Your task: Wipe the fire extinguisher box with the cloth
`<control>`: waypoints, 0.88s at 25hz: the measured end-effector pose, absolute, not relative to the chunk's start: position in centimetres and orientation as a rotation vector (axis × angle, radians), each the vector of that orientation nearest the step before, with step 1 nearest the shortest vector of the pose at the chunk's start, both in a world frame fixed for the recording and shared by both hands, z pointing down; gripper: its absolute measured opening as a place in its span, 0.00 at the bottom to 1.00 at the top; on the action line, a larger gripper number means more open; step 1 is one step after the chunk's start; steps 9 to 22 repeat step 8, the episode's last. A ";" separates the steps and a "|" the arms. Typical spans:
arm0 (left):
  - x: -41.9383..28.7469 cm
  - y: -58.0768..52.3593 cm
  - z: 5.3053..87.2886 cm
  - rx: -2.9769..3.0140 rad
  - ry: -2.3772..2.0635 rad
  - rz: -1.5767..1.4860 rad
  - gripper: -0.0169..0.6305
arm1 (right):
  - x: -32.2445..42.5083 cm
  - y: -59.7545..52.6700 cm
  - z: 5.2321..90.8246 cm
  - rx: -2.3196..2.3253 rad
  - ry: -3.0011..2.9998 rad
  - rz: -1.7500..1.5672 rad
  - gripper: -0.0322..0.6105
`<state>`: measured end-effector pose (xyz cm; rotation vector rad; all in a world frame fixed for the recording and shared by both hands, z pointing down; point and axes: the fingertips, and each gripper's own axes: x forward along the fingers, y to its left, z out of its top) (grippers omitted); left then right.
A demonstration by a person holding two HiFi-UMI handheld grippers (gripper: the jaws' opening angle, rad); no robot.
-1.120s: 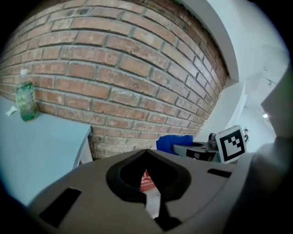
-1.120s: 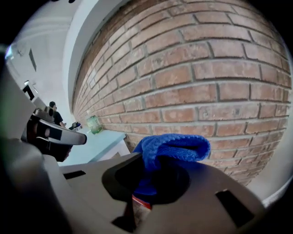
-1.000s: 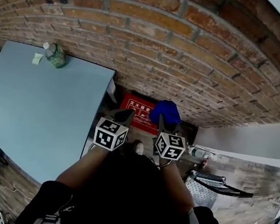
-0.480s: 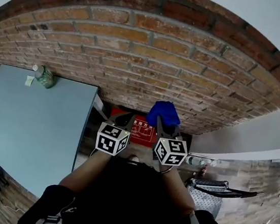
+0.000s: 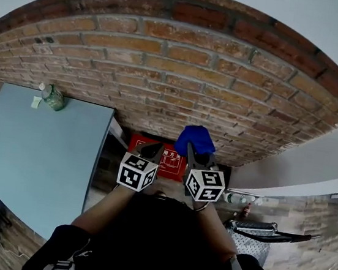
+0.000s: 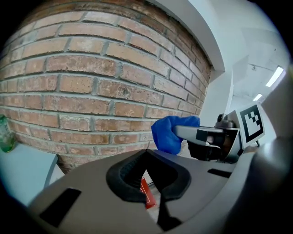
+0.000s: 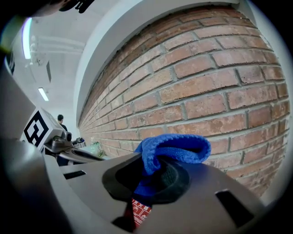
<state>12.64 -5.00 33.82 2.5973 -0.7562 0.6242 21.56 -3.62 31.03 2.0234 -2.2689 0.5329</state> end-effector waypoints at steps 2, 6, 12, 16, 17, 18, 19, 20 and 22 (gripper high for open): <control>12.4 -4.8 34.0 2.589 -0.774 0.627 0.02 | 21.5 -3.4 31.3 2.009 -2.279 0.546 0.12; 12.0 -4.4 34.2 2.573 -0.800 0.633 0.02 | 21.2 -3.2 31.5 1.985 -2.296 0.540 0.12; 11.8 -4.1 34.4 2.569 -0.803 0.637 0.02 | 21.0 -2.9 31.7 1.978 -2.299 0.536 0.12; 11.8 -4.1 34.4 2.569 -0.803 0.637 0.02 | 21.0 -2.9 31.7 1.978 -2.299 0.536 0.12; 11.8 -4.1 34.4 2.569 -0.803 0.637 0.02 | 21.0 -2.9 31.7 1.978 -2.299 0.536 0.12; 11.8 -4.1 34.4 2.569 -0.803 0.637 0.02 | 21.0 -2.9 31.7 1.978 -2.299 0.536 0.12; 11.8 -4.1 34.4 2.569 -0.803 0.637 0.02 | 21.0 -2.9 31.7 1.978 -2.299 0.536 0.12; 11.8 -4.1 34.4 2.569 -0.803 0.637 0.02 | 21.0 -2.9 31.7 1.978 -2.299 0.536 0.12; 11.8 -4.1 34.4 2.569 -0.803 0.637 0.02 | 21.0 -2.9 31.7 1.978 -2.299 0.536 0.12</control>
